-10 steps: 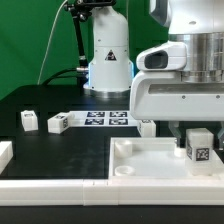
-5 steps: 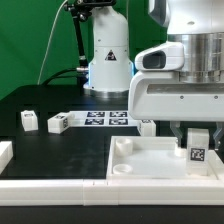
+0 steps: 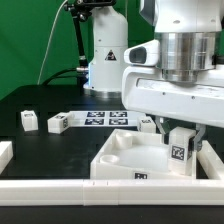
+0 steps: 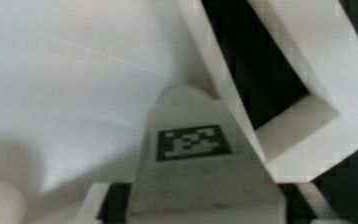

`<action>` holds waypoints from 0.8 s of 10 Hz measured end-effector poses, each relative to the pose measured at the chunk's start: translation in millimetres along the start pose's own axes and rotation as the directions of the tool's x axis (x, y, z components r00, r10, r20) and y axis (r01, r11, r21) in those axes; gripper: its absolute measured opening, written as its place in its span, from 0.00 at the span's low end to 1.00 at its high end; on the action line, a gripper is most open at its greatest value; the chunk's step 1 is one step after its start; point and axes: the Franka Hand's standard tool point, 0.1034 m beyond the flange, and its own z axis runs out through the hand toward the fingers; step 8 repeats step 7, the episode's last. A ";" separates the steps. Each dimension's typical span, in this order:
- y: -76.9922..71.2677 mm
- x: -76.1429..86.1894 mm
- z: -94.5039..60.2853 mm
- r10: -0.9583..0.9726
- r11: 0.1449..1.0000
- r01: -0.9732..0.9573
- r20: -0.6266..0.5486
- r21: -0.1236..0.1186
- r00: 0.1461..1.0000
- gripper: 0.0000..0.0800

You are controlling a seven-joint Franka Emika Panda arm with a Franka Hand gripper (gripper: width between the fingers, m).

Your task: Assemble one leg

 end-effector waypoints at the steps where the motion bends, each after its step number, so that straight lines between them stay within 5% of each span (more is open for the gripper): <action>1: 2.4 1.9 -0.2 0.016 1.000 -0.016 -0.007 -0.006 1.000 0.38; 3: 3.5 2.4 0.5 0.016 1.000 -0.016 -0.007 -0.008 1.000 0.41; 4: 3.5 2.4 0.6 0.016 1.000 -0.016 -0.007 -0.008 1.000 0.64; 5: 3.6 2.4 0.8 0.016 1.000 -0.016 -0.007 -0.008 1.000 0.64; 6: 3.7 2.3 1.0 0.016 1.000 -0.016 -0.006 -0.009 1.000 0.78; 8: 3.8 2.3 1.1 0.016 1.000 -0.016 -0.006 -0.009 1.000 0.80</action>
Offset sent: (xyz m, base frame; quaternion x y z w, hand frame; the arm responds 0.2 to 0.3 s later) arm 0.0000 0.0000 0.0000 0.0000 0.0000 0.0000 1.0000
